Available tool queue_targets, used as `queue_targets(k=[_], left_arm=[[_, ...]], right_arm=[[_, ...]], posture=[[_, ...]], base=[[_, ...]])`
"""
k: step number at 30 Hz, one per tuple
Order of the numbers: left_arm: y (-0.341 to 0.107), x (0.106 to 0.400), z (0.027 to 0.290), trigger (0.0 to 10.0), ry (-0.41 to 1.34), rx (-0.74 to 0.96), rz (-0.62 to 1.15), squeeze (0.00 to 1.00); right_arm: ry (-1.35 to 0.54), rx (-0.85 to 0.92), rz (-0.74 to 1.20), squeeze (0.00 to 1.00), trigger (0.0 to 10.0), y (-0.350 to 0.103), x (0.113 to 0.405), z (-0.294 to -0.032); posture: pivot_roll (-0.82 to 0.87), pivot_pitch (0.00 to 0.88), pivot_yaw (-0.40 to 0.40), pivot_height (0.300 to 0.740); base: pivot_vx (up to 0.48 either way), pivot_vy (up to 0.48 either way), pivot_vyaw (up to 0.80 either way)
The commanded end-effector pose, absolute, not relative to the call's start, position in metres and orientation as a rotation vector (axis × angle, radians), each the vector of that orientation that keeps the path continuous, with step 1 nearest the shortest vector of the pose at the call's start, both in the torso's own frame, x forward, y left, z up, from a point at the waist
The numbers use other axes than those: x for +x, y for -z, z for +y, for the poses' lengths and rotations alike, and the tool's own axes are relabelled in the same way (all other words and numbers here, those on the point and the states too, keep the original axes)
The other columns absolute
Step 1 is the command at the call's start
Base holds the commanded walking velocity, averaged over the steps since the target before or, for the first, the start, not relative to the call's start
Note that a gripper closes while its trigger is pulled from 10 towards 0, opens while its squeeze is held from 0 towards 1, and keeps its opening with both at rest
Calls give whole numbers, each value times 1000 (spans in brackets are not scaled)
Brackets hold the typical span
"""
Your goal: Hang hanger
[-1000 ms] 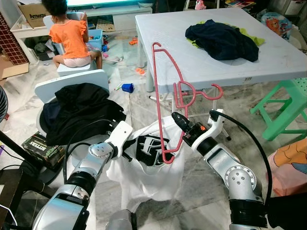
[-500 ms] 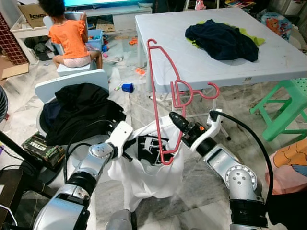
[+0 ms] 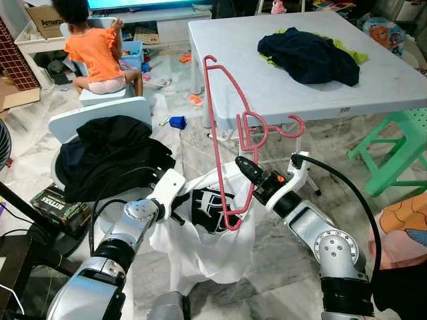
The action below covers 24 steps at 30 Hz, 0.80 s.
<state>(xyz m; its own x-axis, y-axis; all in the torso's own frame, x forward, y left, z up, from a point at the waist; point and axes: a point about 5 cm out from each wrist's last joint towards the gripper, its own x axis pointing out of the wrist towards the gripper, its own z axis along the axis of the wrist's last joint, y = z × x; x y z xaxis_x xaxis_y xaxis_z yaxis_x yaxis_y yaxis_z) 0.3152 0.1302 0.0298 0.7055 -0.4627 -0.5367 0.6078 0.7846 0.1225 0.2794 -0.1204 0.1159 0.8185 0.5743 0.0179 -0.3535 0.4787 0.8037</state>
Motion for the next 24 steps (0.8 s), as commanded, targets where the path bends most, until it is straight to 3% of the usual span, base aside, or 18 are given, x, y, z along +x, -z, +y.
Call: queue_targets(k=[1, 2, 3, 15, 16, 17, 18, 24], left_arm=[[-32, 317, 134, 0, 600, 314, 508, 0], [-32, 317, 134, 0, 600, 314, 509, 0], [-32, 317, 134, 0, 601, 315, 510, 0], [-31, 317, 134, 0, 606, 315, 513, 0], [-31, 317, 134, 0, 607, 315, 514, 0], [-31, 317, 134, 0, 607, 315, 515, 0], [-31, 317, 134, 0, 607, 316, 516, 0], [-30, 316, 135, 0, 606, 319, 517, 0]], right_arm=[[-599, 899, 205, 1000, 10000, -127, 280, -123], [-600, 894, 205, 1000, 10000, -128, 280, -123], [-603, 890, 204, 0, 10000, -128, 280, -122], [-618, 900, 204, 0, 10000, -128, 278, -121], [-621, 902, 196, 0, 7333, -128, 277, -122], [-622, 902, 192, 0, 7333, -128, 277, -122], [-616, 907, 194, 0, 0, -128, 277, -122], [-611, 906, 193, 0, 0, -129, 279, -123]], posture=[[-45, 0, 39, 740], [-45, 0, 39, 740], [-45, 0, 39, 740], [-44, 0, 41, 740], [-44, 0, 41, 740], [-44, 0, 41, 740], [-44, 0, 41, 740], [-42, 0, 42, 740]], base=[[0, 0, 0], [0, 0, 0], [0, 0, 0], [0, 0, 0], [0, 0, 0], [0, 0, 0], [0, 0, 0], [0, 0, 0]])
